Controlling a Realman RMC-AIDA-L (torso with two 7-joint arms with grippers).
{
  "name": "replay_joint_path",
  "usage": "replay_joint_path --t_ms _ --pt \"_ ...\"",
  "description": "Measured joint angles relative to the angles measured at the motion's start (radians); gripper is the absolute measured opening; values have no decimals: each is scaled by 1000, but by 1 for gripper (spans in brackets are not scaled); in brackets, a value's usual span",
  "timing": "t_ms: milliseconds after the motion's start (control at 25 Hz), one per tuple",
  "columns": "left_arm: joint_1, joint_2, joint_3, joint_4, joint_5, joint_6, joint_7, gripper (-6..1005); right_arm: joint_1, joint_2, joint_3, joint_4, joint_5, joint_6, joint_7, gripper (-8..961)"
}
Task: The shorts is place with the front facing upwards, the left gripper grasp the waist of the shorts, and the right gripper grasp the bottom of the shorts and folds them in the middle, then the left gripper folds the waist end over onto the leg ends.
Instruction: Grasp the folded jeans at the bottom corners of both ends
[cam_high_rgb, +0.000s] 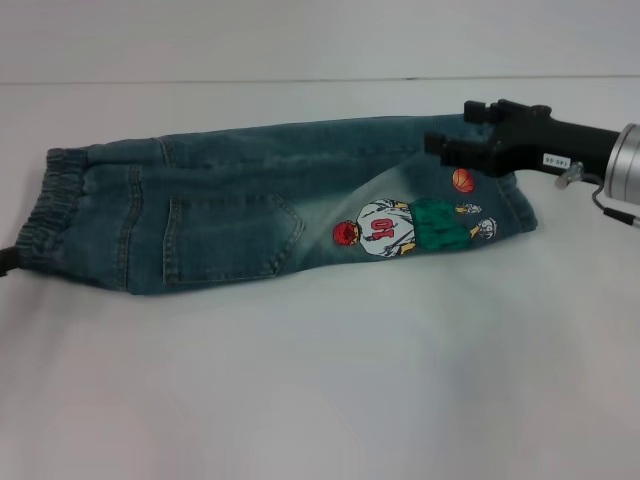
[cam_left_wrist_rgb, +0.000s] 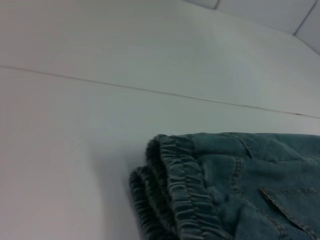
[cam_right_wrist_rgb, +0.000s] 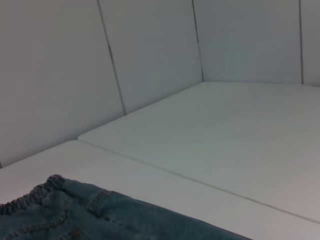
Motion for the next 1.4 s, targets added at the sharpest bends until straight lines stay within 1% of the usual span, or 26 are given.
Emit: replay_joint_path --t_ms 240,440,760,1000,1400 --pt "-29 -12 -1 -74 -2 -34 91 861 2 1 0 45 31 -2 -45 857" --pt "-40 -27 -2 -90 -15 -72 134 861 2 1 -5 56 34 -2 -48 857" --pt "-43 -38 5 -95 -13 -169 147 861 8 1 -10 72 35 -14 -77 858" --pt "-47 -36 5 -117 -3 -216 149 861 17 0 -95 84 35 -30 -107 858" --pt "-45 -31 5 -118 9 -234 149 860 22 -3 -260 77 28 -46 -124 858"
